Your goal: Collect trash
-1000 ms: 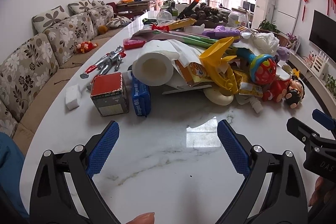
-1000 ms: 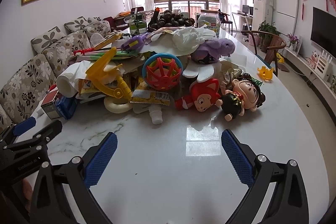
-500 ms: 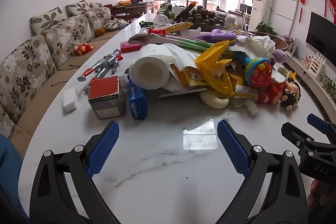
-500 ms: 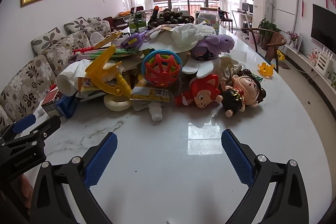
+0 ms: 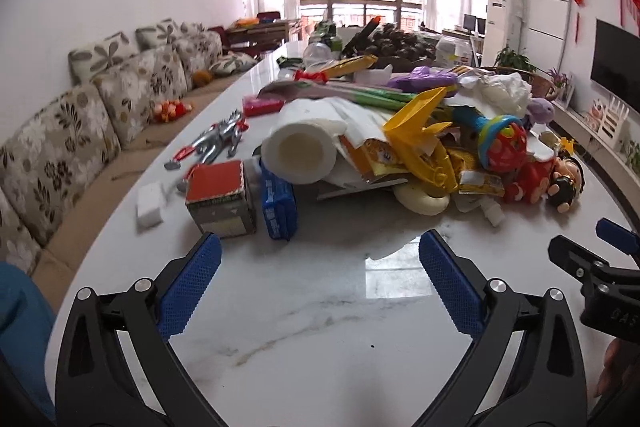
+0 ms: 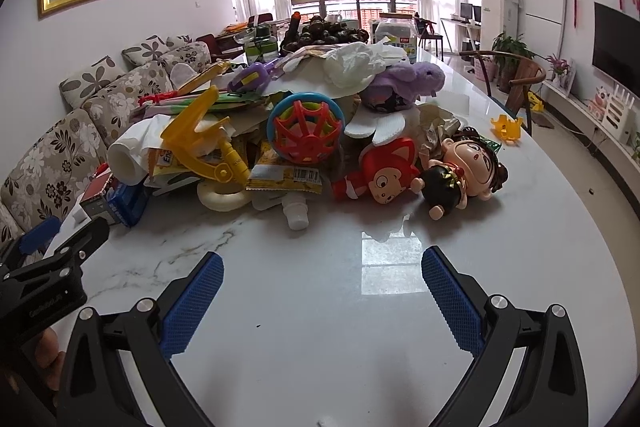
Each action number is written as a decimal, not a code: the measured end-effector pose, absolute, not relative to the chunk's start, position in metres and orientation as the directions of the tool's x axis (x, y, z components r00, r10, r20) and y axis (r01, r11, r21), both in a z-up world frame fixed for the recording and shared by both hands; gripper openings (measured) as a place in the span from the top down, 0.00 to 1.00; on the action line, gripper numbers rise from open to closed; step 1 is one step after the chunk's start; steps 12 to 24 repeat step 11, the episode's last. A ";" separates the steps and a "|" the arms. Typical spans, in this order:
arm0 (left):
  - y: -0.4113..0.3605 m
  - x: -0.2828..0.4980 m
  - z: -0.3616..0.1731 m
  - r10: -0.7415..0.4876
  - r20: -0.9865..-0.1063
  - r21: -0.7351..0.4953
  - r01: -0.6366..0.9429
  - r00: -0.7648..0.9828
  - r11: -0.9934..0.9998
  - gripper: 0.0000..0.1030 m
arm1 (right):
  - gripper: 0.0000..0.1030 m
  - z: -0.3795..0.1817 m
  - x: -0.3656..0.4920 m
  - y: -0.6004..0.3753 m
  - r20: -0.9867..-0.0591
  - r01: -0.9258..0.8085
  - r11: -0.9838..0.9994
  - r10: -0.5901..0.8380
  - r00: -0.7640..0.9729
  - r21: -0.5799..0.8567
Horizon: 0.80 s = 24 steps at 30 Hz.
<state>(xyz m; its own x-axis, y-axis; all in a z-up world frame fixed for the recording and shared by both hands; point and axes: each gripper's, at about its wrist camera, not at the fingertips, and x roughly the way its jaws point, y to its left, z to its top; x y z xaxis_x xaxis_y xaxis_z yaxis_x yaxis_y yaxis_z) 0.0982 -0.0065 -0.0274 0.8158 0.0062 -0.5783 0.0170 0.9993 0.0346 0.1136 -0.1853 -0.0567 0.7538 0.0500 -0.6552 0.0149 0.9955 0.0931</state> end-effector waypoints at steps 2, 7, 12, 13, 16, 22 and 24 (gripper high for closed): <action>-0.009 0.097 -0.025 0.017 -0.568 0.054 0.017 0.823 0.998 0.06 | 0.05 -0.057 0.114 -0.185 -0.657 0.015 0.995 0.053 0.752 0.097; -0.015 0.097 -0.024 -0.017 -0.577 0.053 0.058 0.816 0.997 0.06 | 0.05 -0.056 0.113 -0.184 -0.654 0.010 0.995 0.059 0.754 0.101; -0.020 0.096 -0.026 -0.017 -0.578 0.070 0.070 0.816 0.995 0.06 | 0.05 -0.053 0.113 -0.186 -0.652 0.017 0.994 0.056 0.756 0.105; -0.020 0.096 -0.026 -0.017 -0.578 0.070 0.070 0.816 0.995 0.06 | 0.05 -0.053 0.113 -0.186 -0.652 0.017 0.994 0.056 0.756 0.105; -0.020 0.096 -0.026 -0.017 -0.578 0.070 0.070 0.816 0.995 0.06 | 0.05 -0.053 0.113 -0.186 -0.652 0.017 0.994 0.056 0.756 0.105; -0.020 0.096 -0.026 -0.017 -0.578 0.070 0.070 0.816 0.995 0.06 | 0.05 -0.053 0.113 -0.186 -0.652 0.017 0.994 0.056 0.756 0.105; -0.020 0.096 -0.026 -0.017 -0.578 0.070 0.070 0.816 0.995 0.06 | 0.05 -0.053 0.113 -0.186 -0.652 0.017 0.994 0.056 0.756 0.105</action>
